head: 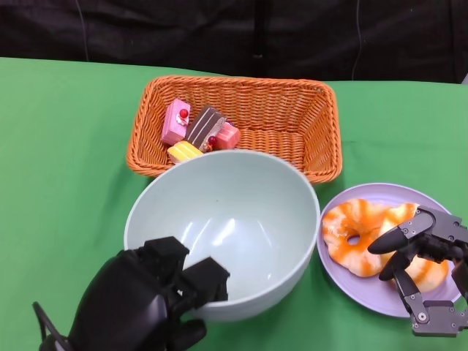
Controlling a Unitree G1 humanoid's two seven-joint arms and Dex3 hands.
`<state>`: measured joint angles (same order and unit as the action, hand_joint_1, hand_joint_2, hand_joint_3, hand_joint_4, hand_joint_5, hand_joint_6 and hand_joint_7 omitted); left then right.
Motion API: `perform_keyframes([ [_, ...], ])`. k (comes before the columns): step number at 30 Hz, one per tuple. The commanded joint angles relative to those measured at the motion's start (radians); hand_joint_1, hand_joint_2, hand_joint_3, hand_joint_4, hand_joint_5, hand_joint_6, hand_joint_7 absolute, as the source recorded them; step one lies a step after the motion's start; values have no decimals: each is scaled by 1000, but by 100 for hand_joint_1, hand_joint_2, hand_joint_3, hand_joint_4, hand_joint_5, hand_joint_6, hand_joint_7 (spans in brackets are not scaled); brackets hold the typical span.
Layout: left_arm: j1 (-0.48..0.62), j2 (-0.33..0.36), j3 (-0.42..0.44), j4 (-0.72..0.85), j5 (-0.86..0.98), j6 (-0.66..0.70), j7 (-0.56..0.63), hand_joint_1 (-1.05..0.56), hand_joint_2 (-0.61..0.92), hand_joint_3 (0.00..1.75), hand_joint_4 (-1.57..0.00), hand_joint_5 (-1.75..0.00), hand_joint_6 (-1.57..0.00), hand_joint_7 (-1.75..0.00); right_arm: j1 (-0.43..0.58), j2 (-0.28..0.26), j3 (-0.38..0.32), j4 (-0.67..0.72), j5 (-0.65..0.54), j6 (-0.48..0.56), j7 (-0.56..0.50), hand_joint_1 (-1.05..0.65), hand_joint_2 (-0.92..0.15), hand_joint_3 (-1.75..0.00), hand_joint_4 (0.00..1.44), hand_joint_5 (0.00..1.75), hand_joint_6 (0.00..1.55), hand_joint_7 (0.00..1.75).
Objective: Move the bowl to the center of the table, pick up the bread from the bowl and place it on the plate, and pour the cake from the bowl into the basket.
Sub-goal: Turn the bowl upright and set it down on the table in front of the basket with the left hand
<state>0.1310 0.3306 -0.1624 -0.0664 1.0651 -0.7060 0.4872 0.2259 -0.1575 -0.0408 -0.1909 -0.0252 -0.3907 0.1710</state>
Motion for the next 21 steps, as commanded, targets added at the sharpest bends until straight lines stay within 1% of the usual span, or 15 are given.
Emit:
perform_keyframes([
  [1,-15,48,-31,10,76,33,84,-6,37,133,-92,-175,-69,-175,-2,-9,-7,-9,1,5,-4,15,-35,-133,76,129,68,104],
  [5,-53,102,-87,67,156,81,142,-10,35,130,-93,-175,-69,-175,-6,-8,-6,-2,0,-3,-5,13,-39,-128,75,128,68,103],
  [7,-73,124,-112,92,172,96,161,-12,37,122,-93,-175,-70,-174,-7,-8,-6,-3,-1,-2,-6,15,-39,-127,75,128,68,102],
  [9,-94,144,-136,116,184,115,170,-14,39,116,-94,-175,-73,-170,-9,-7,-5,-3,-1,-1,-6,17,-39,-127,75,128,68,102],
  [12,-122,167,-166,144,199,154,164,-19,39,106,-94,-175,-77,-160,-14,-7,-3,-1,1,2,-6,17,-40,-125,76,129,68,102],
  [13,-129,173,-175,151,204,169,160,-20,40,99,-94,-175,-82,-150,-16,-6,-2,0,0,3,-6,16,-41,-124,75,128,68,102],
  [14,-137,182,-185,157,211,186,147,-21,41,94,-93,-175,-84,-145,-18,-6,-1,0,0,3,-6,16,-42,-123,75,128,68,102],
  [15,-142,189,-195,161,213,199,139,-23,46,77,-91,-175,-89,-128,-19,-5,-1,0,0,3,-7,16,-43,-121,75,128,68,102],
  [16,-148,193,-205,173,206,214,106,-24,49,71,-91,-175,-91,-123,-20,-3,1,-1,-1,2,-7,16,-43,-120,75,128,68,102],
  [17,-152,197,-214,180,199,226,83,-26,60,43,-87,-171,-98,-96,-21,-2,3,-1,-1,1,-7,17,-44,-120,75,129,67,102],
  [18,-154,196,-220,189,182,241,43,-26,68,26,-86,-170,-103,-81,-24,0,6,-1,0,0,-7,17,-44,-120,75,129,67,101],
  [19,-156,197,-226,194,169,253,14,-27,76,13,-85,-155,-106,-61,-26,1,9,-1,1,-1,-6,17,-44,-120,75,129,67,101],
  [20,-157,198,-232,195,159,262,-2,-27,79,7,-85,-149,-109,-52,-27,2,10,-1,2,-1,-6,17,-44,-120,75,129,66,101],
  [21,-152,194,-234,180,133,281,-69,-27,81,4,-86,-146,-110,-47,-29,3,13,1,8,-6,-2,17,-44,-121,75,129,66,102],
])
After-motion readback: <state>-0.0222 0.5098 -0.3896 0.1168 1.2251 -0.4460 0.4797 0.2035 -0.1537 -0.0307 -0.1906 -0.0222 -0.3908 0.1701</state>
